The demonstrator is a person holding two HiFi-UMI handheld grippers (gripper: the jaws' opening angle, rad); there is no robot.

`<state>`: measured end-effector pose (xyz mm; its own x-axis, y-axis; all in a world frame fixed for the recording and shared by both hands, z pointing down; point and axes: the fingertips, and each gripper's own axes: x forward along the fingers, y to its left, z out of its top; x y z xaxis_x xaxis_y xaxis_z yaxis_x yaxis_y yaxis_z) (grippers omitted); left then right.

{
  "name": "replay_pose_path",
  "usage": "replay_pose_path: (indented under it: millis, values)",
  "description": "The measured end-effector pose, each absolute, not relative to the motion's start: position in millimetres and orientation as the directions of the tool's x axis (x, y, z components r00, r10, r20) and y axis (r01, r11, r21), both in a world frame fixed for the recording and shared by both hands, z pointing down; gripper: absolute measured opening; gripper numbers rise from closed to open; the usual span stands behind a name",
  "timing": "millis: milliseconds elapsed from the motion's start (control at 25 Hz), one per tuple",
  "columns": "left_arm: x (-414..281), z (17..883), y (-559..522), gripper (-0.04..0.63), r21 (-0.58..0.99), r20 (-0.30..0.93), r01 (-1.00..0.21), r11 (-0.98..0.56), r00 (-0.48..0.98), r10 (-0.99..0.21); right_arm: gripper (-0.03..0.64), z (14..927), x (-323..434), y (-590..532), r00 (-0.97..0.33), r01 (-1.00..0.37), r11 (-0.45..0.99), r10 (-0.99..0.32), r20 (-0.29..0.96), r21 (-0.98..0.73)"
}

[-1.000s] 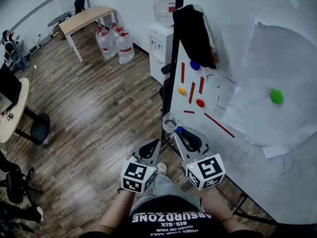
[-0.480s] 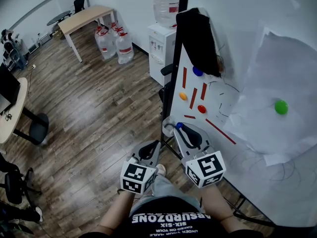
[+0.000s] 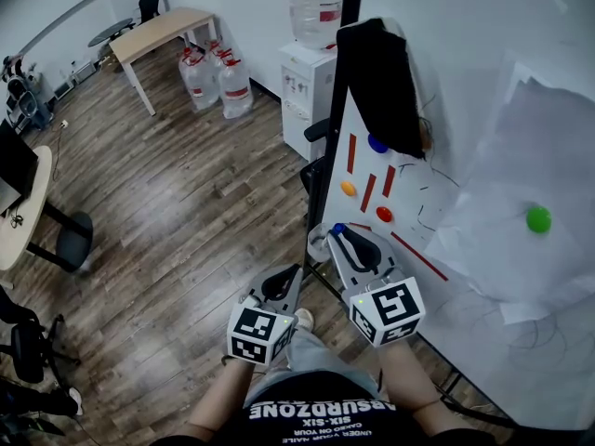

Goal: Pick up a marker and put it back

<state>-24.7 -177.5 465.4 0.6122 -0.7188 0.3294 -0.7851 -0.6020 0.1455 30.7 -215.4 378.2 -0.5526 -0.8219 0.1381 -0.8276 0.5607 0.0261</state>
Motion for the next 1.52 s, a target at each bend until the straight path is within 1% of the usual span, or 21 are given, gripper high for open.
replay_pose_path:
  millis: [560,1520]
  values:
    - [-31,470,-190,0.008,0.151,0.34,-0.785,-0.601,0.612,-0.714,0.066,396,25,-232,-0.543,-0.832,0.554,-0.822,0.174,0.022]
    - [-49,476,-194,0.008,0.156,0.354,-0.795,-0.586,0.599,-0.718,0.066,472,18,-242,-0.49,-0.843,0.536,-0.797,0.353,0.043]
